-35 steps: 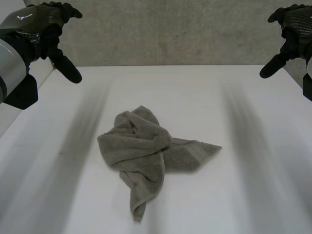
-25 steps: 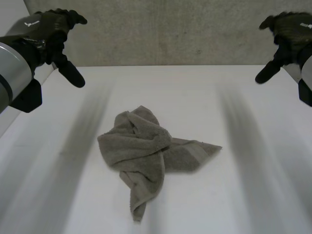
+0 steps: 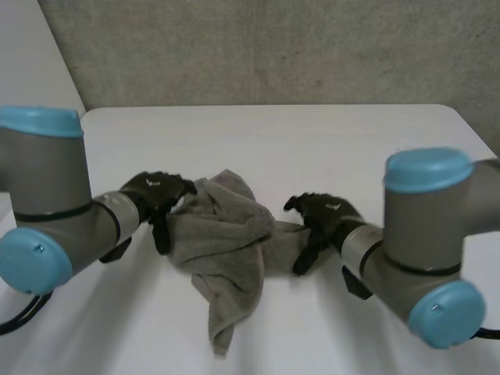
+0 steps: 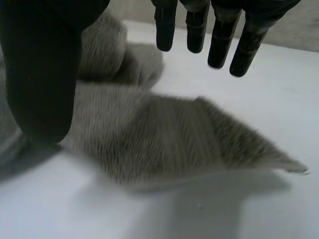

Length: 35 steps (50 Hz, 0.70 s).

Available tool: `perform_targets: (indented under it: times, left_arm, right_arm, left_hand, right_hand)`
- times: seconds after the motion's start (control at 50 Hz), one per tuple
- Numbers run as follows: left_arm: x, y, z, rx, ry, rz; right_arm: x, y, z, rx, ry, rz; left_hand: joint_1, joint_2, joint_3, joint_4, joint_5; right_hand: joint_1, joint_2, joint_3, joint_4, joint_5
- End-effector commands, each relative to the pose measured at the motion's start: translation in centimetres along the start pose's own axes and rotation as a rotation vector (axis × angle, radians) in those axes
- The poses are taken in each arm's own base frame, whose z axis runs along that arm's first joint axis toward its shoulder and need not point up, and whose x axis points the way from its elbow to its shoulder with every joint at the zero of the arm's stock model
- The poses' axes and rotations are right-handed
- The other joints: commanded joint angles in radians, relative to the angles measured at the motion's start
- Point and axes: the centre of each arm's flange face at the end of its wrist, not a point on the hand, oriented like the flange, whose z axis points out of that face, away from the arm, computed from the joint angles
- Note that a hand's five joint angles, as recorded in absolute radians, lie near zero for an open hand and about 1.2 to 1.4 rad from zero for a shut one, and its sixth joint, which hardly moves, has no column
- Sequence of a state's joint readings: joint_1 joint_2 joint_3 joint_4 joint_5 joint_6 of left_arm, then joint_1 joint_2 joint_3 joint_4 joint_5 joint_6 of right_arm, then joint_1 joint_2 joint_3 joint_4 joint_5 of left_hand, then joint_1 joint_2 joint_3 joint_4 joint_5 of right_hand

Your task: Fold the laundry

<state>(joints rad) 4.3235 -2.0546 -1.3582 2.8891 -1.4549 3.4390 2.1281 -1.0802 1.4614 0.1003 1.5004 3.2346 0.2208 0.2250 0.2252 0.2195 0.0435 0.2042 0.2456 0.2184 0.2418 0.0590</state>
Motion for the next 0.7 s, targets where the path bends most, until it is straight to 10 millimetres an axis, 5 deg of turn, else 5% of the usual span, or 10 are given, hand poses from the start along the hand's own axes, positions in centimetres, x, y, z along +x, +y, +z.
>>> perform_targets:
  times: [0.02, 0.08, 0.14, 0.28, 0.38, 0.52, 0.62, 0.66, 0.68, 0.7]
  left_arm:
    - [0.7, 1.9, -0.4, -0.038, 0.010, 0.007]
    - [1.3, 2.0, -0.9, -0.039, 0.024, 0.006]
    - [1.4, 1.1, -1.7, -0.008, 0.019, 0.009]
    - [3.3, -3.5, -6.6, 0.173, 0.028, -0.005]
    - [4.3, -5.2, -10.2, 0.262, 0.033, -0.149]
    - [6.8, -2.8, -11.9, 0.214, 0.117, -0.354]
    - [8.4, -0.8, -11.2, 0.169, 0.161, -0.413]
    - [8.7, 0.0, -10.2, 0.138, 0.159, -0.414]
    - [8.7, 0.0, -10.2, 0.138, 0.159, -0.414]
    - [8.6, 0.0, -9.8, 0.132, 0.152, -0.417]
  right_arm:
    - [-0.6, 2.4, 1.7, 0.001, 0.011, -0.191]
    - [-0.6, 2.2, 2.3, 0.025, 0.012, -0.220]
    - [-0.6, 0.4, 2.4, 0.092, 0.018, -0.261]
    - [-1.6, -9.8, 1.2, 0.419, 0.076, -0.489]
    - [-2.2, -13.9, 1.1, 0.567, 0.092, -0.521]
    - [-3.2, -13.3, 3.0, 0.595, 0.042, -0.533]
    - [-3.8, -9.3, 5.8, 0.501, -0.026, -0.547]
    - [-3.7, -7.2, 6.5, 0.425, -0.029, -0.544]
    - [-3.2, -6.9, 6.4, 0.397, -0.011, -0.538]
    - [-3.2, -6.9, 6.4, 0.397, -0.011, -0.537]
  left_hand:
    - [0.320, 0.316, 0.316, 0.322, 0.323]
    - [0.830, 0.825, 0.825, 0.831, 0.832]
    - [1.171, 1.167, 1.167, 1.173, 1.174]
    - [1.176, 1.171, 1.171, 1.177, 1.178]
    - [1.176, 1.171, 1.171, 1.177, 1.178]
    - [1.176, 1.171, 1.171, 1.177, 1.178]
    - [1.029, 1.025, 1.025, 1.030, 1.032]
    - [0.179, 0.175, 0.175, 0.180, 0.182]
    - [0.175, 0.171, 0.170, 0.176, 0.178]
    - [-0.046, -0.050, -0.051, -0.045, -0.043]
  right_hand:
    - [0.623, 0.582, 0.609, 0.586, 0.594]
    - [1.190, 1.149, 1.176, 1.152, 1.161]
    - [1.192, 1.151, 1.178, 1.154, 1.163]
    - [1.192, 1.151, 1.178, 1.154, 1.163]
    - [1.192, 1.151, 1.178, 1.154, 1.163]
    - [1.192, 1.151, 1.178, 1.154, 1.163]
    - [1.192, 1.151, 1.178, 1.154, 1.163]
    - [0.993, 0.951, 0.978, 0.955, 0.963]
    - [0.374, 0.333, 0.360, 0.337, 0.345]
    - [0.368, 0.327, 0.354, 0.331, 0.339]
